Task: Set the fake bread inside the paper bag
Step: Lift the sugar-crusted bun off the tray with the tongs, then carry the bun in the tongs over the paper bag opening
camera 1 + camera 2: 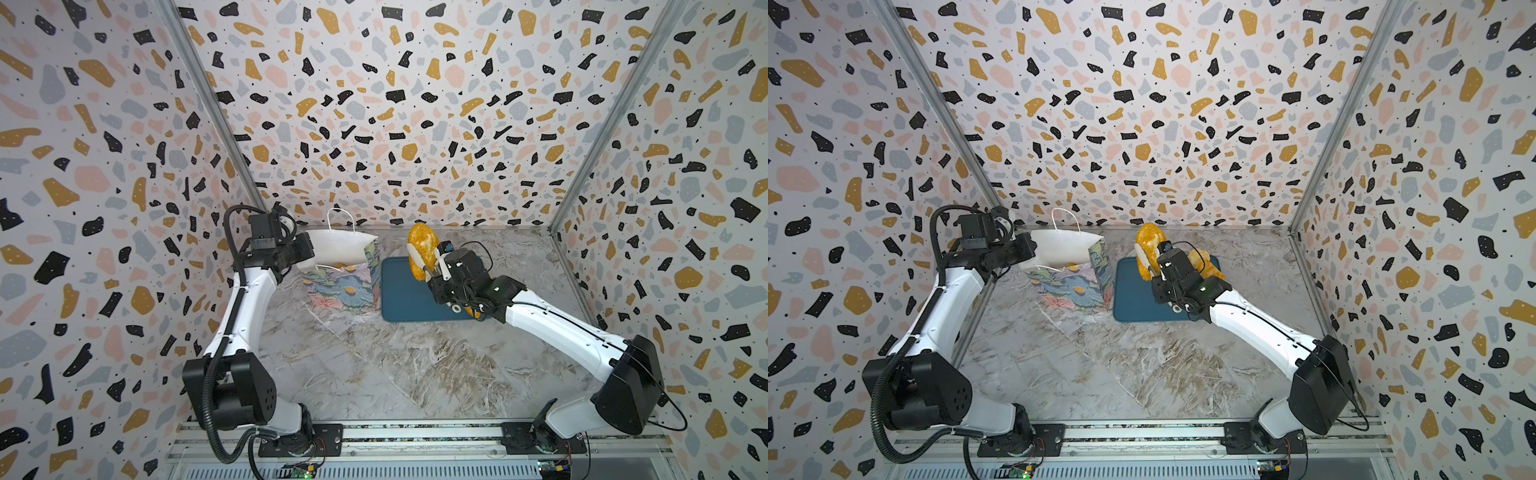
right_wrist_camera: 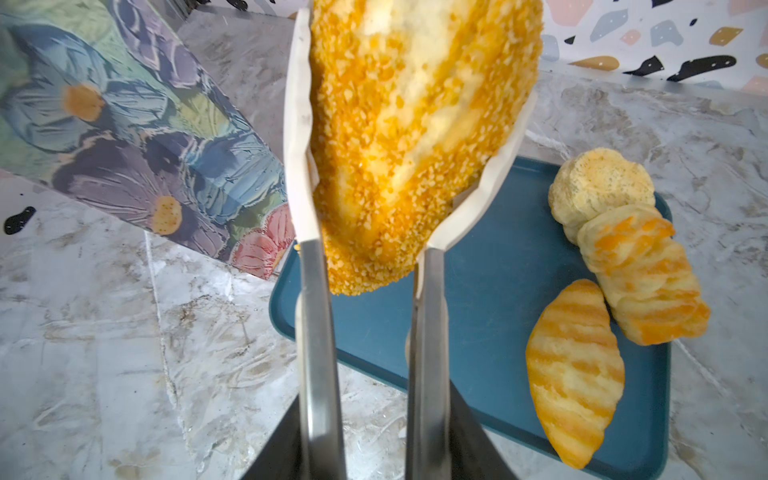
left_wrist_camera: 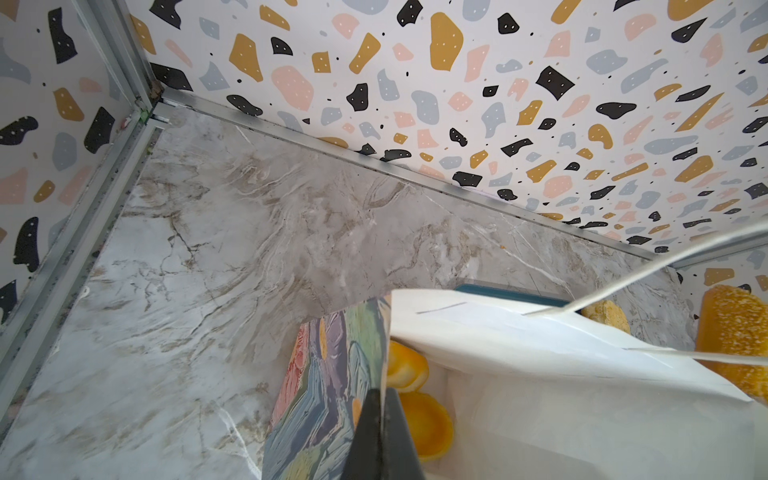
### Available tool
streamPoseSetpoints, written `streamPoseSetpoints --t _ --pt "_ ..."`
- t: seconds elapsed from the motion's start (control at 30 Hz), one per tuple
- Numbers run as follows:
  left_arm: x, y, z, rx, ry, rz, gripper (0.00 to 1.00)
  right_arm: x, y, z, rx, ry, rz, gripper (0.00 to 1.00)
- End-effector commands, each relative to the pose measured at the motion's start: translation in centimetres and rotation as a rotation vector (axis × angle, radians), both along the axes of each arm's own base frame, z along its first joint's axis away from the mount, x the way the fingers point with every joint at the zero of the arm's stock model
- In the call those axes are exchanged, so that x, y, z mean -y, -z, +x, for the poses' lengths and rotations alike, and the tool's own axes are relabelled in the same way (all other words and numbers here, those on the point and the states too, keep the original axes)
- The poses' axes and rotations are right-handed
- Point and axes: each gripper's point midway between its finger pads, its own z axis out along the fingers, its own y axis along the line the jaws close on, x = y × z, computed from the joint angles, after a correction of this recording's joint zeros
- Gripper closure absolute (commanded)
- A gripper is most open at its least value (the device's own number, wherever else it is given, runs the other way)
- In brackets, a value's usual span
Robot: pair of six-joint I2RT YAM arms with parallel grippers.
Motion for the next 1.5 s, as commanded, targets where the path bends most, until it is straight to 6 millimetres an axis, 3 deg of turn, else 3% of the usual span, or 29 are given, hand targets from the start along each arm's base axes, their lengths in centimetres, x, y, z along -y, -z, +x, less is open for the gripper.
streamPoseSetpoints --t 0.0,0.73,1.47 --pt "0.2 -0.6 -0.3 0.018 0.008 0.012 1.00 -1.2 -6.3 0.3 0.131 -0.027 0.114 0.70" --pt "0.4 -0.6 -0.4 0.020 0.016 0.004 1.00 -5.7 -13.9 -0.9 0.270 -0.139 0.190 0.70" --pt "0.5 -0.9 -0.5 0.027 0.019 0.002 1.00 -11.7 -17.8 -1.1 0.394 -0.276 0.126 0.70"
